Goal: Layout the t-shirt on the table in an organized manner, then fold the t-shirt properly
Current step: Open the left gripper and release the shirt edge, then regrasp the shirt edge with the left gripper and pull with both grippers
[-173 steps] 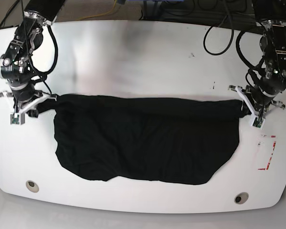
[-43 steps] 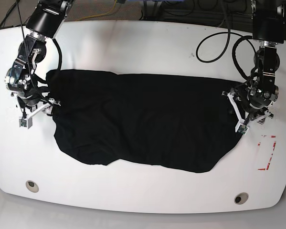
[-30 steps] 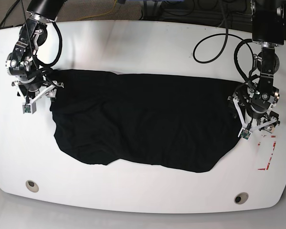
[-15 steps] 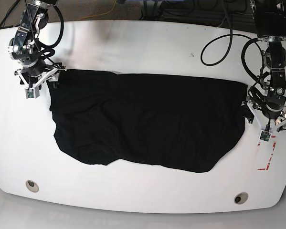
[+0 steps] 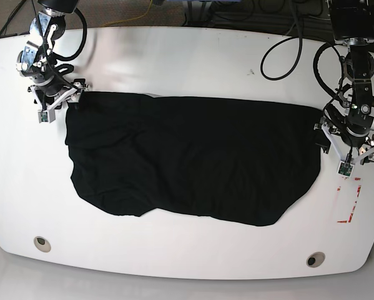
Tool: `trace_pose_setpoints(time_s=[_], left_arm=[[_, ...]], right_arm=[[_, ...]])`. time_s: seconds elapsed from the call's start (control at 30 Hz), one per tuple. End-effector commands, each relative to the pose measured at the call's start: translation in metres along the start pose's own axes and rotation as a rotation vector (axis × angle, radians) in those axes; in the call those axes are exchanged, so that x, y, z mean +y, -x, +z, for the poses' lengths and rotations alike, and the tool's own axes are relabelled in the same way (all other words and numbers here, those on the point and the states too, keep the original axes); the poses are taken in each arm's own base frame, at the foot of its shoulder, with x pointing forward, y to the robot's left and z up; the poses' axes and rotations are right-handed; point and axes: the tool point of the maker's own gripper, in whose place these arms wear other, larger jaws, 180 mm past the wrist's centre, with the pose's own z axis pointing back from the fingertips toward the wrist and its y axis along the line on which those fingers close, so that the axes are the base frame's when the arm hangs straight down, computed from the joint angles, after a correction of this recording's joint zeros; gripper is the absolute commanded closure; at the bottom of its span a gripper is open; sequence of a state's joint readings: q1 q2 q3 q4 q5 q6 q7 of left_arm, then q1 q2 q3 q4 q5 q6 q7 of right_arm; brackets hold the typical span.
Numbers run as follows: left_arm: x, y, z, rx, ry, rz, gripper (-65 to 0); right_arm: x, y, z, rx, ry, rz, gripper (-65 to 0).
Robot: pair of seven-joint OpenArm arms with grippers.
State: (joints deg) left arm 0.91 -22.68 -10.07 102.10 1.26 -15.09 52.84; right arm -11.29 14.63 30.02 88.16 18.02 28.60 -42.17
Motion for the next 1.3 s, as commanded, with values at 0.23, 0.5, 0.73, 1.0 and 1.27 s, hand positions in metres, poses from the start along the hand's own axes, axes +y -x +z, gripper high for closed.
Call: trace_pose_setpoints(time_s=[0.23, 0.5, 0.73, 1.0, 1.27], left_arm=[[-0.006, 0.007, 0.004, -0.003, 0.009, -0.002, -57.5], [-0.028, 0.018, 0.004, 0.016, 0.061, 0.01, -59.2], [-0.039, 0.025, 0.013, 0.003, 0.129, -0.01, -63.3], [-0.046, 0.029, 0.015, -0.011, 0.174, -0.039, -63.6], [-0.061, 0.034, 0.017, -0.081, 0.214, -0.034, -63.7]], right_arm=[[-0.001, -0.008, -0.002, -0.023, -0.026, 0.02, -29.7], [0.003, -0.004, -0.002, -0.014, -0.051, 0.045, -8.6], [0.003, -0.004, -0.002, -0.01, -0.052, 0.049, -0.5], [0.004, -0.003, -0.002, -0.008, -0.053, 0.05, -0.5], [0.004, -0.003, -0.002, -0.008, -0.053, 0.05, -0.5]])
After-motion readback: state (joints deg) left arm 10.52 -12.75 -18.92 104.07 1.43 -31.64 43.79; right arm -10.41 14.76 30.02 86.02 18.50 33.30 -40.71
